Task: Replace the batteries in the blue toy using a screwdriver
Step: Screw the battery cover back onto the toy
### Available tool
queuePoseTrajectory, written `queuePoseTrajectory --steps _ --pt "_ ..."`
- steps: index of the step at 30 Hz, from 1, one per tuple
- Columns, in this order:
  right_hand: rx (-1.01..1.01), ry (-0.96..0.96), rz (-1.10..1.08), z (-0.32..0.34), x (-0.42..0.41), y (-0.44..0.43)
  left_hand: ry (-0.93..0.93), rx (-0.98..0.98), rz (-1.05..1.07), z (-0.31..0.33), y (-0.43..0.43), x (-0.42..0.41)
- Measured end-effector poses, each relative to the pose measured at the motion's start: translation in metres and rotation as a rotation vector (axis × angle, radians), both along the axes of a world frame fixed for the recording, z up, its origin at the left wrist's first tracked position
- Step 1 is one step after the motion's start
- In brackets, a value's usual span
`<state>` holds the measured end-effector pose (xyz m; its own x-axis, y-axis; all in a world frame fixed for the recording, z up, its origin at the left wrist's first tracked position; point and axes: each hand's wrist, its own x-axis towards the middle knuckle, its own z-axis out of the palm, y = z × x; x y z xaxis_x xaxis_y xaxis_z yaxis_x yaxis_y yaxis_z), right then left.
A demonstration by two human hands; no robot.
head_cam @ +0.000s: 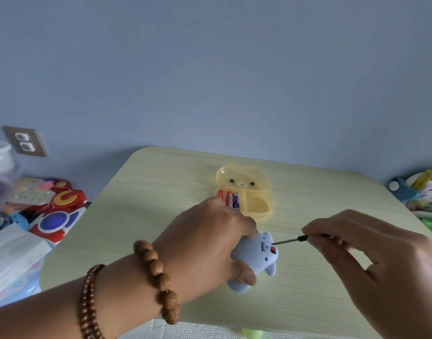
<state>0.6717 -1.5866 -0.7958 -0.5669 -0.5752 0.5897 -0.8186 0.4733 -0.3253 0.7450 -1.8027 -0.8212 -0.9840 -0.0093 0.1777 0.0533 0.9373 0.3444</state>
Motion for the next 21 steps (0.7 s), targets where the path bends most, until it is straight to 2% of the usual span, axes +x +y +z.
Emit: queuePoseTrajectory --steps 10,21 --pt "0.113 0.052 0.039 -0.004 -0.004 -0.005 0.027 -0.018 -0.006 -0.001 0.001 0.000" --pt "0.670 0.058 -0.001 0.044 -0.007 -0.035 0.020 -0.075 0.000 0.002 0.003 0.001"
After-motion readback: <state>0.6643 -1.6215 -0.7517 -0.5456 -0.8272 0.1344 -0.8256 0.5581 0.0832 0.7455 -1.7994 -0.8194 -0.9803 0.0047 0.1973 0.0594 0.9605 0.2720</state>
